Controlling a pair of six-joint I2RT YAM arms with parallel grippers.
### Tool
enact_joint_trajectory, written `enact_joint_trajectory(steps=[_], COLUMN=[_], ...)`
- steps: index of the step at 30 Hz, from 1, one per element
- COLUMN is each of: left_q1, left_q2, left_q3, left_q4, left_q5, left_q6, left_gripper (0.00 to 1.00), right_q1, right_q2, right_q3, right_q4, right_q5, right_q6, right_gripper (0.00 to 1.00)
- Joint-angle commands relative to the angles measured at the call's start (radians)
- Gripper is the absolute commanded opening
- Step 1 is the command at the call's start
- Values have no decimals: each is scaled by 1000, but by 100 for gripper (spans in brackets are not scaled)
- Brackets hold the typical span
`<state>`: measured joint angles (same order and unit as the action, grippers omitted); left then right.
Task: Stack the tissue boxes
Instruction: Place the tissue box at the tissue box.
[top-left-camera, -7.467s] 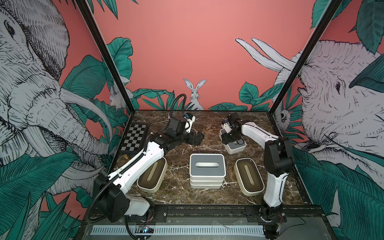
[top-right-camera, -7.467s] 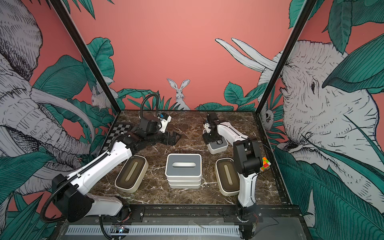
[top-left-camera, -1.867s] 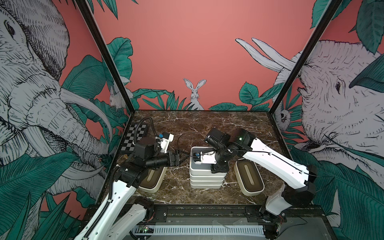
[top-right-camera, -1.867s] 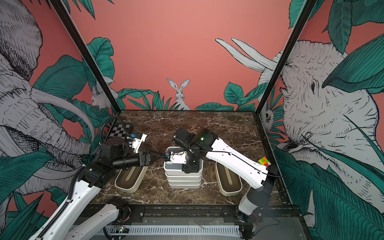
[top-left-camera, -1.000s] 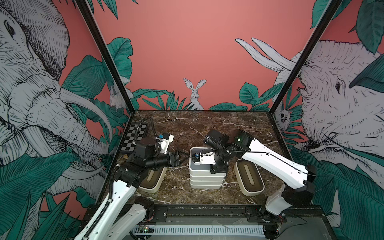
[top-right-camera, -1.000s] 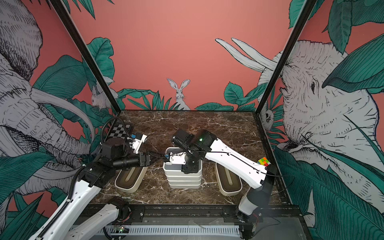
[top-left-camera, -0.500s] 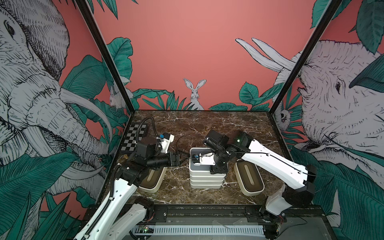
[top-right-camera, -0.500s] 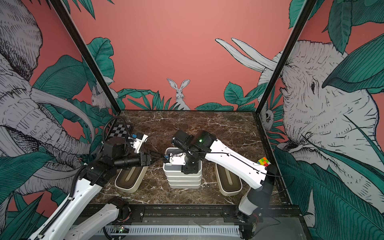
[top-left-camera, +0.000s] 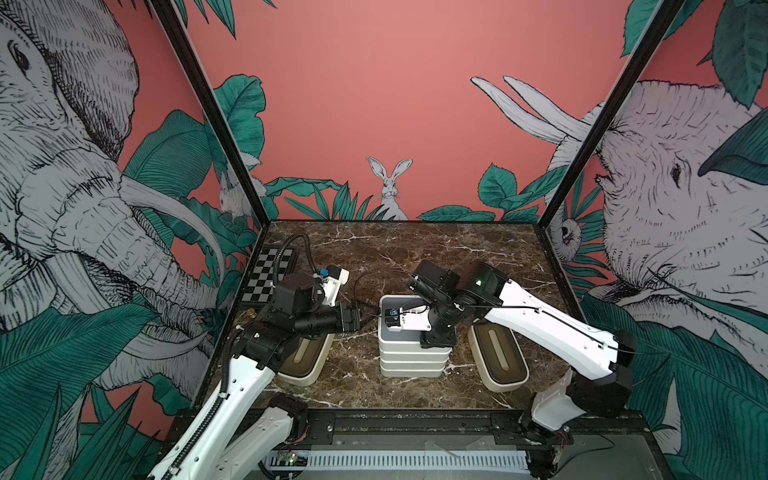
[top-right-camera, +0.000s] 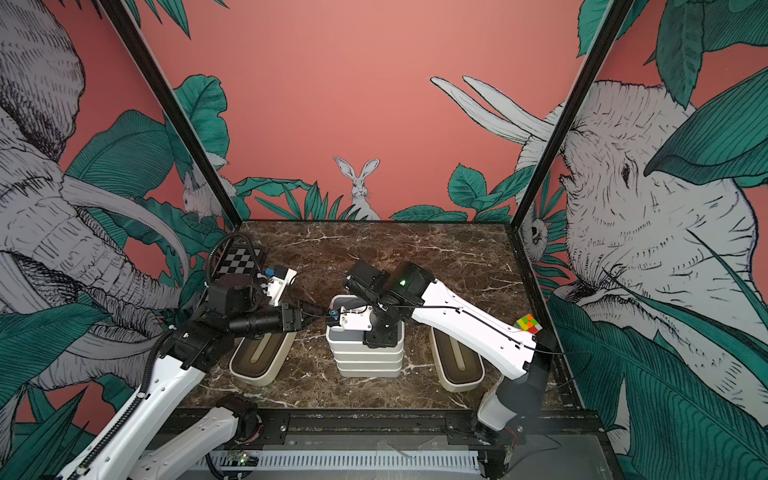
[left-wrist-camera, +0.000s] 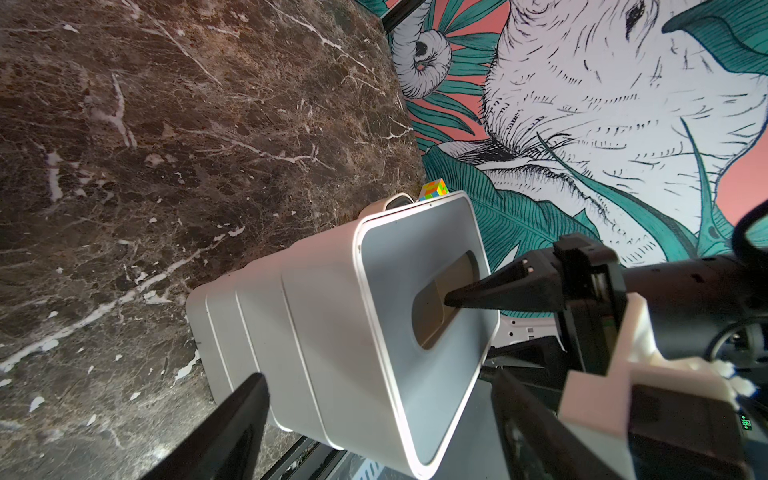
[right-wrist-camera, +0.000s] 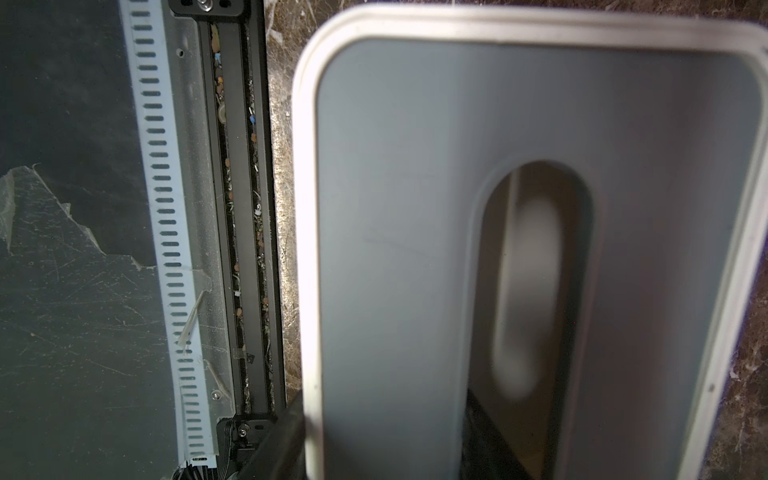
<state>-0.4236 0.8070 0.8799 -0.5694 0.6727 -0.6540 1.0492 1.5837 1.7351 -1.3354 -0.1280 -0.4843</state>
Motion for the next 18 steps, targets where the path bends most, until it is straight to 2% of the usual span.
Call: enact_joint_trajectory(steps=[1, 10, 18], left_q1=[6, 6, 6], left_q2=[-1, 1, 5], left_q3=[-13, -13, -10], left_q4=[26, 26, 34], left_q5=[13, 12, 13], left_q6=[1, -4, -8], left_gripper=[86, 85, 85], right_q1=[5, 6, 5], right_q2=[-24, -47, -92], right_q3=[-8, -10, -9], right_q4=[6, 20, 39], right_q5=[24, 31, 13], right_q6=[-13, -12, -8], right_gripper=[46, 52, 64])
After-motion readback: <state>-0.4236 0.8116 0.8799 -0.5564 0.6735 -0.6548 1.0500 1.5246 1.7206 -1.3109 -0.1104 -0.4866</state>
